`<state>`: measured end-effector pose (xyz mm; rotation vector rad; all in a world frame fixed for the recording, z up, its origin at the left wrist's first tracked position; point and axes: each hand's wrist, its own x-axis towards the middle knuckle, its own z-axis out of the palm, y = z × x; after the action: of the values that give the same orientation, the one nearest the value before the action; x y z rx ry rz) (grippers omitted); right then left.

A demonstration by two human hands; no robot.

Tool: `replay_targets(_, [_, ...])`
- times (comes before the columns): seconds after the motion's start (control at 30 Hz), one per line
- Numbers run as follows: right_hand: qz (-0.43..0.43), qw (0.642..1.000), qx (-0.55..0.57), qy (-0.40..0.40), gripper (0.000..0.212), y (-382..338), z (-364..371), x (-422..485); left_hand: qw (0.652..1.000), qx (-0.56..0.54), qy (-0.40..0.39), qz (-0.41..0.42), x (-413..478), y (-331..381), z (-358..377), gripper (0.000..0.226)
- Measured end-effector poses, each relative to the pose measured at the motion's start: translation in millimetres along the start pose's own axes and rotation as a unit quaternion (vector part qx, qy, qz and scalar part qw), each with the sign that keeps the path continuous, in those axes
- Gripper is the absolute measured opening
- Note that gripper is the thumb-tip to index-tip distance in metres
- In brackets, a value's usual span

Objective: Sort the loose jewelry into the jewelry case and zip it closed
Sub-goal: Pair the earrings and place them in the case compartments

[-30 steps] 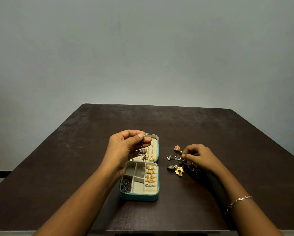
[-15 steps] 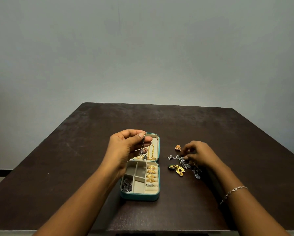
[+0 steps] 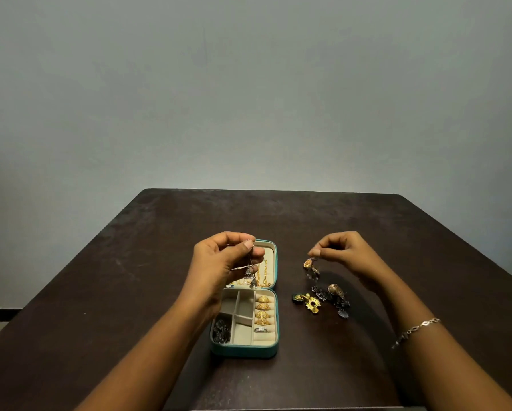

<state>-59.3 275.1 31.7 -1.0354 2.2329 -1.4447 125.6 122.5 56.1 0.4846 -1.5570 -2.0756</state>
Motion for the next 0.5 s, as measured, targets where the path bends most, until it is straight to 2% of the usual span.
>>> replay_targets(0.27, [0.029,0.981,0.190,-0.014,0.009,-37,14,-14,0.999,0.034,-0.032,0.021,-3,-3,6,0.011])
replay_targets(0.5, [0.055,0.968,0.241,-0.045,0.013,-58,40,-26,0.992,0.093,-0.051,0.072,-5,-6,10,0.013])
